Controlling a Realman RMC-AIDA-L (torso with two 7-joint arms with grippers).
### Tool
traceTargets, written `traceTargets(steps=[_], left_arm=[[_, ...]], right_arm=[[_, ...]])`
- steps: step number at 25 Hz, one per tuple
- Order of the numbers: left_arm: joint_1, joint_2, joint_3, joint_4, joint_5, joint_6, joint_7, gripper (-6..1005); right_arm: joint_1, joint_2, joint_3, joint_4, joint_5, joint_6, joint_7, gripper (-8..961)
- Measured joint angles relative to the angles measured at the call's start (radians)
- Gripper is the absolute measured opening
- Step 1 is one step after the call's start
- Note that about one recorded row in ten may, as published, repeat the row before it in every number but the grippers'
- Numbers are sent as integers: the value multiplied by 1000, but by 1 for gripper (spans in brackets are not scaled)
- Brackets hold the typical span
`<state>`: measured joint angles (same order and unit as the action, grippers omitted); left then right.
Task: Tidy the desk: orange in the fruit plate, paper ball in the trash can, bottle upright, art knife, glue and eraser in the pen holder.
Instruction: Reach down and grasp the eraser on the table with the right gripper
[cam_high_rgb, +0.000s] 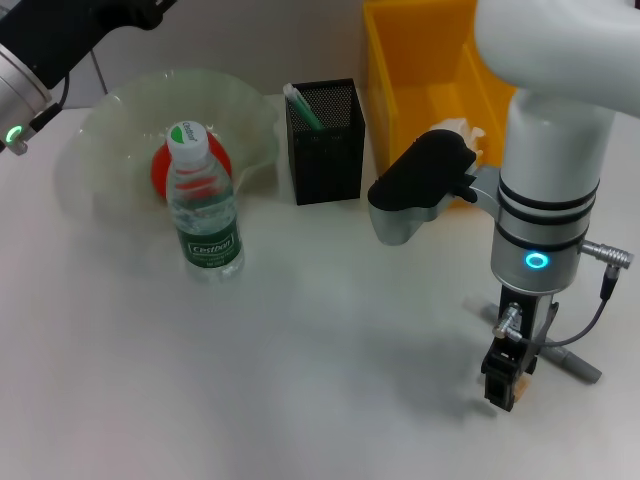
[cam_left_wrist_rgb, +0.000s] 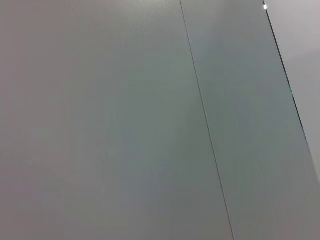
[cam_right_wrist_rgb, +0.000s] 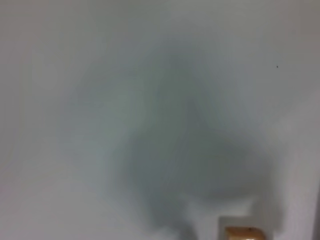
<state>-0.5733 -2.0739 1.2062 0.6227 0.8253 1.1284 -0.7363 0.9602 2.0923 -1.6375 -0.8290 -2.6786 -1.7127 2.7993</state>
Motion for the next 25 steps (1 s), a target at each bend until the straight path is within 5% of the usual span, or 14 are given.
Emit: traceTargets(steps=[25], left_arm=[[4,1,1,5,0,14,0,706]], right_arm=[[4,0,-8,16,-1,27,15,474]])
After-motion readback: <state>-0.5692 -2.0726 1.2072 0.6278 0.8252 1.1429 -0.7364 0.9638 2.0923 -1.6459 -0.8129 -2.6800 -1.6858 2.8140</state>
